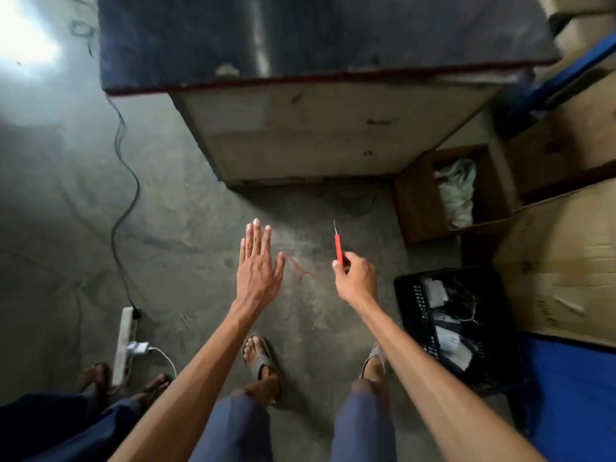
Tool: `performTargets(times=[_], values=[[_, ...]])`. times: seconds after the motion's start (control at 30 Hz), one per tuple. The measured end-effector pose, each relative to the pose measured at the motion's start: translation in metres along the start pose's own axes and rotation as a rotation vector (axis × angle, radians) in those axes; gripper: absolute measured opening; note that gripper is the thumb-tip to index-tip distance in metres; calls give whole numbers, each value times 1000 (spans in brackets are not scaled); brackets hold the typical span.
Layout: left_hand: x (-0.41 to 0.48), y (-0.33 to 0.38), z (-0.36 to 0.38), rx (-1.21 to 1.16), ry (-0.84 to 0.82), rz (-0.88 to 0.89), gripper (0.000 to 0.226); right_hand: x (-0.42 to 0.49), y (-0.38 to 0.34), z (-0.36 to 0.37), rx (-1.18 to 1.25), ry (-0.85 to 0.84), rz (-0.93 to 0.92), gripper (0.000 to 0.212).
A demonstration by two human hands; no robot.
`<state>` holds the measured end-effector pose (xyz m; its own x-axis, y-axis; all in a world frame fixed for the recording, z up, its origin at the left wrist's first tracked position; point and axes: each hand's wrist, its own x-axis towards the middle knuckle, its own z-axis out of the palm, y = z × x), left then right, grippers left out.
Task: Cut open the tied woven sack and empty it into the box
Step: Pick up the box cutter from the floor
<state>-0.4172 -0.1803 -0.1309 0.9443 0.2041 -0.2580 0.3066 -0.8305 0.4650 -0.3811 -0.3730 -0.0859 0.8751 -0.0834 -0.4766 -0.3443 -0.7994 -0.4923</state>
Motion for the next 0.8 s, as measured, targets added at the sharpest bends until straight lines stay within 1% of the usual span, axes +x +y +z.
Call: performTargets(times=[0.1, 0.17, 0.23, 0.3, 0.37, 0.4, 0.5, 0.53, 0.67, 0.73, 0.8], values=[[-3, 22, -71, -6, 78, 68, 74, -20, -58, -51, 50, 70, -38, 24], [3, 34, -111, -12, 125, 96, 74, -21, -94, -79, 113, 88, -54, 25], [18, 46, -146, -22, 179, 110, 75, -11, -129, -105, 203, 98, -57, 24], [42, 55, -174, -30, 221, 128, 76, 7, -161, -130, 285, 142, -73, 26], [74, 62, -196, -24, 256, 157, 77, 29, -190, -152, 345, 188, -111, 22], [93, 65, -205, -14, 265, 170, 77, 43, -201, -158, 357, 203, -139, 23], [155, 67, -222, 29, 273, 177, 79, 92, -235, -173, 260, 263, -202, 40], [179, 66, -225, 43, 285, 173, 78, 114, -243, -174, 227, 295, -224, 40], [284, 59, -225, 90, 299, 131, 77, 215, -277, -166, 175, 409, -298, 28], [333, 55, -219, 91, 288, 89, 77, 267, -289, -158, 145, 430, -280, 28], [374, 51, -213, 90, 247, 46, 76, 313, -298, -149, 97, 415, -244, 29]])
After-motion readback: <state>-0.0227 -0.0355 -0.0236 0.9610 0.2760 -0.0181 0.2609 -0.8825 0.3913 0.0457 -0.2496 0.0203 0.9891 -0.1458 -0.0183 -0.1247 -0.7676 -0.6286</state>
